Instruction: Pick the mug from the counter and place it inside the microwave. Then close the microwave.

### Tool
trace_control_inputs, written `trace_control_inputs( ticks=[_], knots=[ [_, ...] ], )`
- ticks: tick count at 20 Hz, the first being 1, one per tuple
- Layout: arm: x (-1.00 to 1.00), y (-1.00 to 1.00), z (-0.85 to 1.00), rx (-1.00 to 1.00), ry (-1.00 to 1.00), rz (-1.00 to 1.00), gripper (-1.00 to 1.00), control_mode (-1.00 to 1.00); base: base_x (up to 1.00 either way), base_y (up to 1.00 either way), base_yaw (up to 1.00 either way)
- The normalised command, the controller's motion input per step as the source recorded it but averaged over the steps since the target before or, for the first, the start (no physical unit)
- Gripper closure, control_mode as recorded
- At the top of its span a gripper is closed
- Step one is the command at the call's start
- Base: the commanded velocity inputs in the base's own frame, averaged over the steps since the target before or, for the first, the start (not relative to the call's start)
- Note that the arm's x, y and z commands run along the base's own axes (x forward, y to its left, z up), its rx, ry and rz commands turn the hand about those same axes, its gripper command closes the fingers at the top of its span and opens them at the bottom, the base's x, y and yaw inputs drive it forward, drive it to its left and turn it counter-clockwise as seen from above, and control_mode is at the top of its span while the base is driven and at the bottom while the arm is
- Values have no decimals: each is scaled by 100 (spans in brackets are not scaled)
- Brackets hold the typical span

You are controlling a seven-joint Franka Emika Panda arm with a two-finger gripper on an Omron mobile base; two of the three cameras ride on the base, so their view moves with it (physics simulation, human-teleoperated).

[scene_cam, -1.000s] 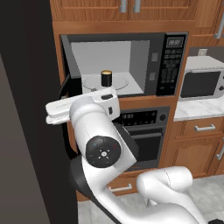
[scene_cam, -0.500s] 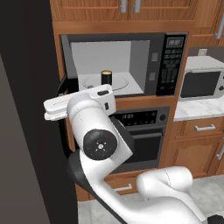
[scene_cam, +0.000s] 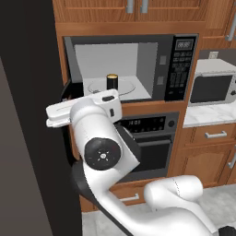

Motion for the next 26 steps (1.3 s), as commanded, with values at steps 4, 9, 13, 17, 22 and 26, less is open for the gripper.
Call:
trace_control_inputs(
  ticks=[4, 9, 13, 17, 22, 26],
  knots=[
    [0, -21, 0, 0, 0, -15, -100, -100, 0, 0, 0],
    [8, -42, 0, 0, 0, -17, -100, -100, 0, 0, 0],
    [16, -52, 0, 0, 0, -13, -100, -100, 0, 0, 0],
    [25, -60, 0, 2, 0, -8, -100, -100, 0, 0, 0],
    [35, -64, 0, 4, 0, -1, -100, -100, 0, 0, 0],
    [37, -62, 0, 5, 0, 0, -100, -100, 0, 0, 0]
  ],
)
